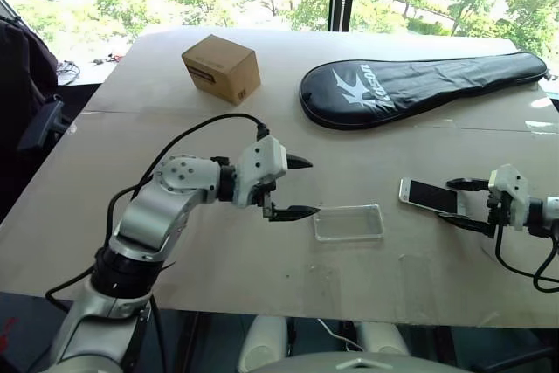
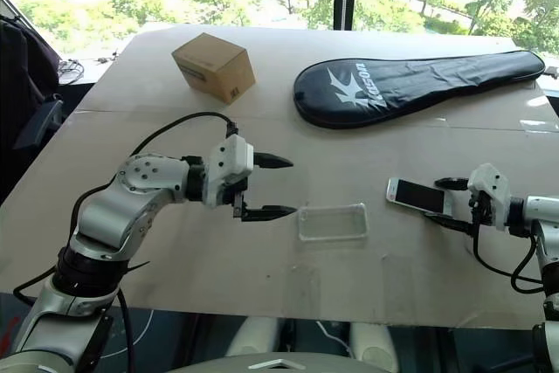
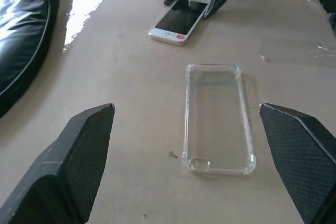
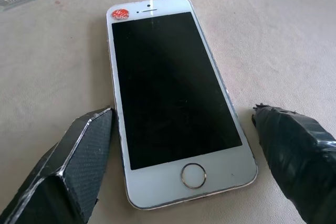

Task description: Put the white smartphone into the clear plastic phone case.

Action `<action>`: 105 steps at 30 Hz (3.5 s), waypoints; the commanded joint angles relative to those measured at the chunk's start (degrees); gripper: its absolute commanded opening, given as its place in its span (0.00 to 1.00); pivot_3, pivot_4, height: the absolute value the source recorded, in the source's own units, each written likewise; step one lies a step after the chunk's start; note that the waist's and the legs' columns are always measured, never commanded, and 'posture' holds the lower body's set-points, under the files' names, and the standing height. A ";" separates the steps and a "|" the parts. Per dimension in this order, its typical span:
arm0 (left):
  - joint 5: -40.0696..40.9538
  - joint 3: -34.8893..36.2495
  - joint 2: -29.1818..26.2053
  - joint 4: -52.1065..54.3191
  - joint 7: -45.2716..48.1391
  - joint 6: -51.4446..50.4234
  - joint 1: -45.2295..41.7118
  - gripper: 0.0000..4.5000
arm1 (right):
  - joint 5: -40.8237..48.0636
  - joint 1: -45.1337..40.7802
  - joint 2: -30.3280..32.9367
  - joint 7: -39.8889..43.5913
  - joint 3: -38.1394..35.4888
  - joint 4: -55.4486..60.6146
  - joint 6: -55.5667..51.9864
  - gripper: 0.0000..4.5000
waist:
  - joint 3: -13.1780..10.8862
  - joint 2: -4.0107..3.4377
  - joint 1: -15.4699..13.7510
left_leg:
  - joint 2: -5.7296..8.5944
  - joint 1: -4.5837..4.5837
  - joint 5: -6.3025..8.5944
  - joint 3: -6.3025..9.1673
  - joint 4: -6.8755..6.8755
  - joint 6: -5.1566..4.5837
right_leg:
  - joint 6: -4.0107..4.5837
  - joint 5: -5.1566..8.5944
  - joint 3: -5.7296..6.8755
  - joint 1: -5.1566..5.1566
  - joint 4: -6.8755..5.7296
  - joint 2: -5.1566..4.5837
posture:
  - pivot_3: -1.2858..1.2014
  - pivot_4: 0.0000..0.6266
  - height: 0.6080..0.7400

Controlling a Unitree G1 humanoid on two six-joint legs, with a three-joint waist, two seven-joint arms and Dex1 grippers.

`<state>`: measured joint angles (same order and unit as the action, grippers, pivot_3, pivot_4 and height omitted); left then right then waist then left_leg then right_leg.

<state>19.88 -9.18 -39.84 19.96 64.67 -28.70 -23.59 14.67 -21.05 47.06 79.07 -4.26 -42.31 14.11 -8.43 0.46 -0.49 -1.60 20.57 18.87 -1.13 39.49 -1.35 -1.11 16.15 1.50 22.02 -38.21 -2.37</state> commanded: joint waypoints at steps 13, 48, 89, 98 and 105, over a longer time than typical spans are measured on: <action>0.33 -1.05 0.09 -1.36 1.77 4.17 -1.68 1.00 | -0.41 4.38 -1.20 1.91 1.02 1.57 -1.25 0.31 | 0.09 0.24 0.22 | -0.01 -0.58 0.00 -0.04 -0.01 -0.01 | -0.02 -0.01 -0.03 -0.61 0.02 -0.07 | 0.52 0.24 0.98; 1.24 -2.04 2.05 -0.71 -0.59 1.75 -4.57 1.00 | -3.77 2.98 -2.74 -2.11 2.49 -2.29 -1.46 0.86 | 0.04 0.44 1.15 | 0.02 -0.76 0.03 0.00 -0.19 -0.06 | -0.02 -0.02 0.06 -0.80 0.19 -0.29 | 0.52 0.24 0.98; -2.12 -12.03 8.14 -13.23 5.19 4.25 -7.35 0.03 | -3.74 7.35 1.01 -7.31 15.93 56.30 -25.01 0.65 | -0.51 -0.30 -0.25 | 0.27 1.22 -0.01 0.40 0.16 -0.01 | -0.09 -0.04 0.50 0.95 0.09 -0.03 | 0.52 0.24 0.98; -7.47 -16.41 8.27 -17.57 5.37 7.50 -5.99 0.03 | -4.95 6.17 0.95 -5.83 17.55 55.86 -23.14 0.65 | -0.51 -0.30 -0.21 | 0.27 1.23 -0.01 0.42 0.30 -0.01 | -0.09 -0.04 0.47 0.95 0.00 -0.02 | 0.52 0.24 0.98; -10.66 -17.25 10.47 -21.57 3.13 9.10 -4.71 0.03 | -5.53 4.63 0.30 -5.73 18.55 55.93 -23.97 0.65 | -0.50 -0.29 -0.30 | 0.27 1.23 0.00 0.47 0.66 -0.02 | -0.09 -0.04 0.47 0.92 -0.32 -0.02 | 0.52 0.24 0.98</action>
<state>11.33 -25.20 -29.52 -0.29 68.68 -19.52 -29.10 8.97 -16.08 47.48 72.95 13.57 12.55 -9.72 -8.93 0.17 -0.79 -1.32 21.77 18.87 -0.66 40.19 -1.37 -1.20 16.11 1.95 22.93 -38.62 -2.38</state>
